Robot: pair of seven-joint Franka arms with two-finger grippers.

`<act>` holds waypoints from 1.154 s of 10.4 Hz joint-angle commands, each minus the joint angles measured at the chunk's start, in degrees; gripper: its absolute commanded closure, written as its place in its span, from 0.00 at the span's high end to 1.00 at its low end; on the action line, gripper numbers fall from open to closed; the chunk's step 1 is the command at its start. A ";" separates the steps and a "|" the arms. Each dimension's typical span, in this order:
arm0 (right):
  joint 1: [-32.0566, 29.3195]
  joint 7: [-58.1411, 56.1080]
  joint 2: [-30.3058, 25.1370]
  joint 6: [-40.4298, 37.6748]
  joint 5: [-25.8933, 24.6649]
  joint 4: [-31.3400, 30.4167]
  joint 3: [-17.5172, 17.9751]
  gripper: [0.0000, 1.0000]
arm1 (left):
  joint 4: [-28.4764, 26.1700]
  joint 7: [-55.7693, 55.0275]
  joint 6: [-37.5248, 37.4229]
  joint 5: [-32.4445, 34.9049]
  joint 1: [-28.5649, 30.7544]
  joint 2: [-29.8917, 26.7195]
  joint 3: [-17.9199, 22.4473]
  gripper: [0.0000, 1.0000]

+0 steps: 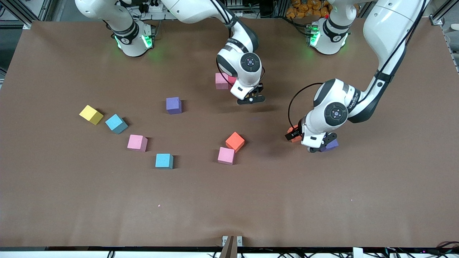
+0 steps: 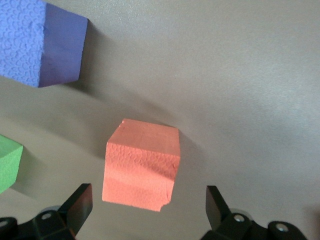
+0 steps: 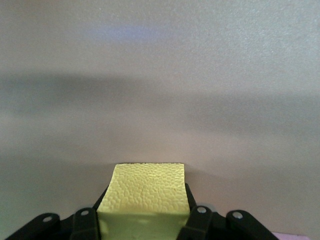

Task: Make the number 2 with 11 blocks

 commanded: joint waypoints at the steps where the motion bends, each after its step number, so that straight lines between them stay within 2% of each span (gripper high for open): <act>1: 1.13 1.95 0.95 -0.55 -0.20 1.69 -0.56 0.39 | 1.78 1.12 -1.03 1.85 0.24 1.70 -0.17 1.00; 3: 1.13 1.95 0.95 -0.55 -0.20 1.69 -0.56 0.39 | 1.78 1.21 -1.03 2.82 0.41 2.32 -0.17 1.00; 4: 1.13 1.95 0.95 -0.46 -0.38 1.69 -0.56 0.43 | 1.78 1.30 -1.03 2.91 0.50 2.58 -0.17 1.00; 5: 1.22 1.78 0.95 -0.37 -0.90 1.69 -0.56 0.94 | 1.78 1.21 -0.94 4.48 0.59 3.11 -0.17 1.00; 6: 1.22 1.78 0.95 -0.37 -2.12 1.69 -0.56 1.00 | 1.86 1.21 -0.85 5.54 0.68 3.64 0.18 1.00; 8: 1.13 1.78 0.43 -0.37 -2.22 1.78 -0.56 1.00 | 2.30 1.21 -0.59 5.64 0.59 4.08 0.71 1.00; 9: 1.04 1.86 -0.27 -0.63 -2.22 1.87 -0.64 1.00 | 2.65 1.30 -0.59 5.64 0.59 4.52 0.71 0.84; 10: 0.95 1.95 -0.80 -0.90 -2.22 2.22 -0.82 1.00 | 3.26 1.21 -0.59 5.64 0.33 5.04 0.71 0.51; 11: 0.78 2.04 -1.94 -1.16 -2.22 2.22 -0.99 1.00 | 4.23 0.34 -0.59 5.55 -0.02 5.48 0.71 0.39; 12: 0.34 1.95 -3.08 -2.38 -2.22 2.22 -1.43 1.00 | 4.41 0.07 -0.59 5.55 -0.29 5.75 0.62 0.38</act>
